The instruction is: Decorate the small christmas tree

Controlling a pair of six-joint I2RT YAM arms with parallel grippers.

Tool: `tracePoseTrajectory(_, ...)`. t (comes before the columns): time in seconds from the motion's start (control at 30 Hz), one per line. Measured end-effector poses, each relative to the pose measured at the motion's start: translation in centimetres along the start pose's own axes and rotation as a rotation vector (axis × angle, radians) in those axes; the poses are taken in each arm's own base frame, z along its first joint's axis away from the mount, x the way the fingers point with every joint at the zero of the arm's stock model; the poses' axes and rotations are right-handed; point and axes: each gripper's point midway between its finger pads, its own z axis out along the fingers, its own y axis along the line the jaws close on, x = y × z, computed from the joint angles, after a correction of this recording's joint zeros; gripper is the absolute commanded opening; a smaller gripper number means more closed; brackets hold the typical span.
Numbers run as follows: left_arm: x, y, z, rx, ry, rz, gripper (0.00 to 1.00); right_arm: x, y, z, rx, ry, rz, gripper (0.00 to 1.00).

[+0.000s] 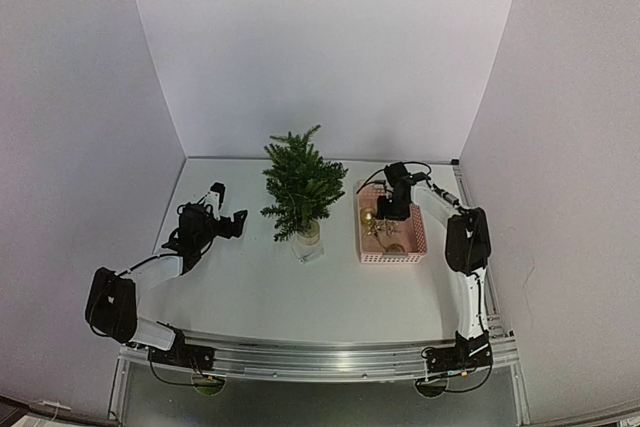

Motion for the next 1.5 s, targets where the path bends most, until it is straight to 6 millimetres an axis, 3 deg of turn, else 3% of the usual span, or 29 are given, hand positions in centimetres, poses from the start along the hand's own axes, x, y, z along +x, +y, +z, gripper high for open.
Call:
tracePoseTrajectory(0.2,0.0,0.0,0.0,0.000,0.000,0.000,0.96,0.0,-2.1,-0.8,0.014,-0.003,0.102,0.34)
tracePoseTrajectory(0.4,0.0,0.1,0.0,-0.002,0.000,-0.001,0.96,-0.5,-4.0,-0.9,0.029,-0.010,0.195,0.38)
tracePoseTrajectory(0.63,0.0,0.2,0.0,-0.004,0.000,-0.002,0.96,-0.5,-4.1,-0.4,0.040,-0.007,0.216,0.39)
tracePoseTrajectory(0.97,0.0,0.3,0.0,-0.006,0.000,-0.002,0.96,0.2,-4.8,1.2,0.077,0.019,0.243,0.29)
tracePoseTrajectory(1.27,0.0,0.3,0.0,-0.007,-0.001,-0.003,0.96,0.5,-5.3,1.9,0.098,0.027,0.250,0.27)
tracePoseTrajectory(1.5,0.0,0.4,0.0,-0.008,-0.001,-0.003,0.96,0.5,-5.2,1.9,0.094,0.029,0.247,0.16)
